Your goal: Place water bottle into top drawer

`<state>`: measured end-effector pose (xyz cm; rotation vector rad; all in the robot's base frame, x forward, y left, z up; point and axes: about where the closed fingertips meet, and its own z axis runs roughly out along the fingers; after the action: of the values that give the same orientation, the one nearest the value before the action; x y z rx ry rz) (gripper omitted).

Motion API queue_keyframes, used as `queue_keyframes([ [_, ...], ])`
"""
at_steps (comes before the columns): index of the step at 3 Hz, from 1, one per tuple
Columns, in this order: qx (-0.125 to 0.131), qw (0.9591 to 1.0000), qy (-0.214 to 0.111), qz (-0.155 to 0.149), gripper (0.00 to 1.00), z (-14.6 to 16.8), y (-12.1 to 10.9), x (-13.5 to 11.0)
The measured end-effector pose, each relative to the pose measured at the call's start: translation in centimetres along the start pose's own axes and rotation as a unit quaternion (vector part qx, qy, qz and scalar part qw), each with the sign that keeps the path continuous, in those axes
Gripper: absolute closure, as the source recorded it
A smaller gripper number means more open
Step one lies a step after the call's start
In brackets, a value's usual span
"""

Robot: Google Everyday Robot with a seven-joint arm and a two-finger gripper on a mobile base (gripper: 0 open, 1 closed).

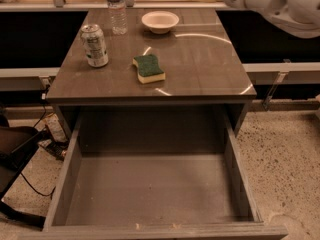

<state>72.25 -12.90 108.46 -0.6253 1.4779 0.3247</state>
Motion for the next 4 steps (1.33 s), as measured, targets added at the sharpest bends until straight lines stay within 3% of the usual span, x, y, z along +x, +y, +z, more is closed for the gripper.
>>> queue_keyframes([
  [1,-0.019,0.9997,0.015,0.001,0.0,4.8,2.6,1.1],
  [3,-0.04,0.9977,0.009,0.053,0.0,12.0,7.7,1.5],
  [4,-0.04,0.9977,0.009,0.053,0.0,12.0,7.7,1.5],
])
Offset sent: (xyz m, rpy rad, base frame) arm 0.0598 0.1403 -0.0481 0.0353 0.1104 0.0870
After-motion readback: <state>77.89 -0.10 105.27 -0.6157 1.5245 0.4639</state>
